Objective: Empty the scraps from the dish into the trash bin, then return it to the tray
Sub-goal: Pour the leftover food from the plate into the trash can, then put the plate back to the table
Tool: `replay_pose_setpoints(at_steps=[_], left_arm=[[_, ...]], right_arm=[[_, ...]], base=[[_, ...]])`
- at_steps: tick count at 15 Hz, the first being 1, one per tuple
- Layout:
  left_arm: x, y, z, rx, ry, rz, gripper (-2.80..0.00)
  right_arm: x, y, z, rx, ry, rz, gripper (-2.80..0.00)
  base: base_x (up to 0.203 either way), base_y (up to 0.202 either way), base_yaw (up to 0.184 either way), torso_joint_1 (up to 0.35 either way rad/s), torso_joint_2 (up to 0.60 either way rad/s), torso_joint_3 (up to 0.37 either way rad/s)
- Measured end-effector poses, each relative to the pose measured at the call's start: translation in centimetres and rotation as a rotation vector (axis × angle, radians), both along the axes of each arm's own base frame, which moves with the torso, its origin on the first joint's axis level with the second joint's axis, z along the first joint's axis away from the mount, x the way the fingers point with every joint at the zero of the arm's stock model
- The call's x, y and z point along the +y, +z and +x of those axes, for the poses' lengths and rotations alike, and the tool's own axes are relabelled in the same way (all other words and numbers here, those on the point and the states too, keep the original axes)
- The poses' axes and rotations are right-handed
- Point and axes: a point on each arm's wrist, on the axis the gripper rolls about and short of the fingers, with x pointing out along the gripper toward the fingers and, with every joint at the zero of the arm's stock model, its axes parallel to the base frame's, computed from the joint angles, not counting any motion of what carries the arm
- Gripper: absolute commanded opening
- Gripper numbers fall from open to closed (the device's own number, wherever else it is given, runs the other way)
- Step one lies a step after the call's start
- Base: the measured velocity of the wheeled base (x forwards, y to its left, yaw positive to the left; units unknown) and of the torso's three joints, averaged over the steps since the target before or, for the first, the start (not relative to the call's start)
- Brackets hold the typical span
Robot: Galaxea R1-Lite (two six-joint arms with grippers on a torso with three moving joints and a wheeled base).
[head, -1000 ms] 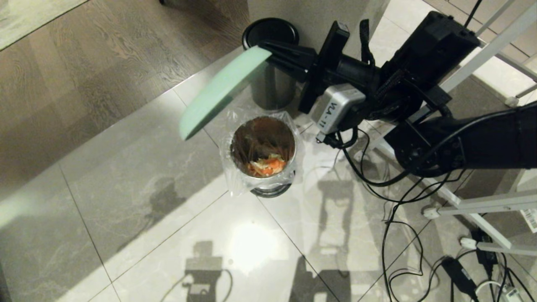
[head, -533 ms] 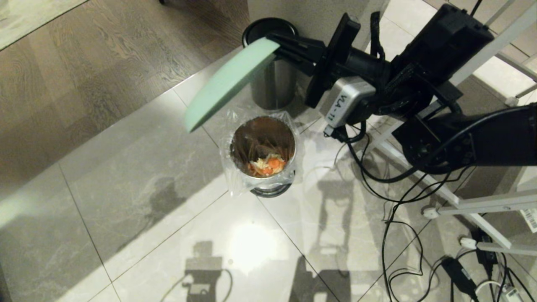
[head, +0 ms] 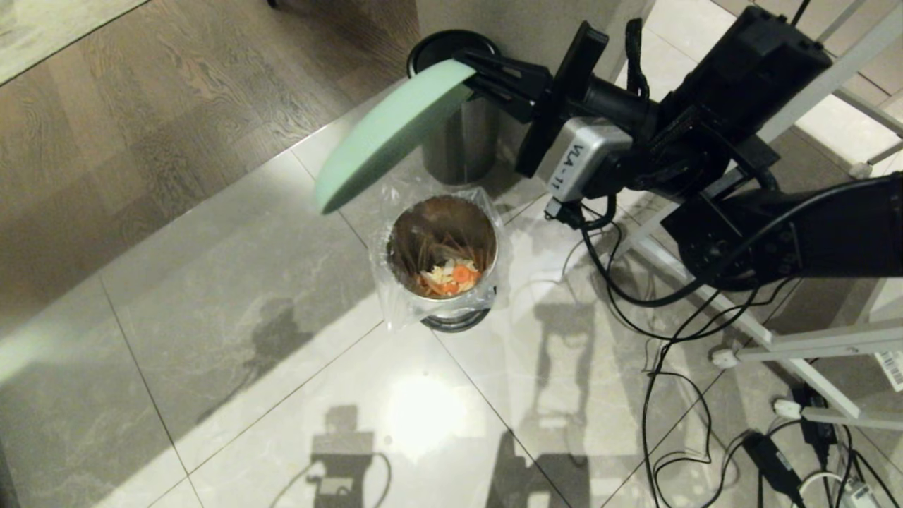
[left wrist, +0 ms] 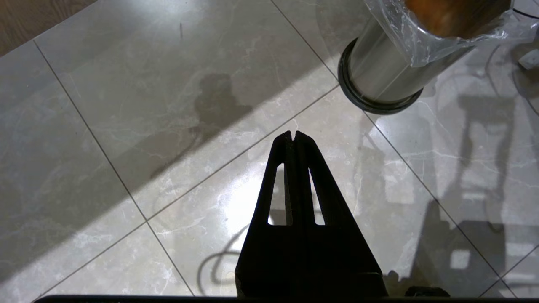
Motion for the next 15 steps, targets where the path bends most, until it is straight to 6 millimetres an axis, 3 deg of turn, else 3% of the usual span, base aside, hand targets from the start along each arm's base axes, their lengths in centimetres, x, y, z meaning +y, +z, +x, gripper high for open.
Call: replay_pose_setpoints(at_steps=[5, 9, 15], left_arm=[[0.0, 0.0, 0.0, 0.000, 0.000, 0.000, -2.80], [0.0, 0.0, 0.0, 0.000, 0.000, 0.000, -2.80], [0.0, 0.0, 0.0, 0.000, 0.000, 0.000, -2.80]], right_arm=[[0.6, -0.7, 0.1, 0.317, -0.049, 0.094, -2.80], [1.1, -1.1, -0.2, 0.679, -0.116, 0.221, -2.80], [-0.1, -3.6, -1.1, 1.200, -0.278, 0.462, -2.80]], base=[[0.000, 0.000, 0.000, 0.000, 0.00, 0.000], [0.000, 0.000, 0.000, 0.000, 0.00, 0.000], [0.000, 0.000, 0.000, 0.000, 0.00, 0.000]])
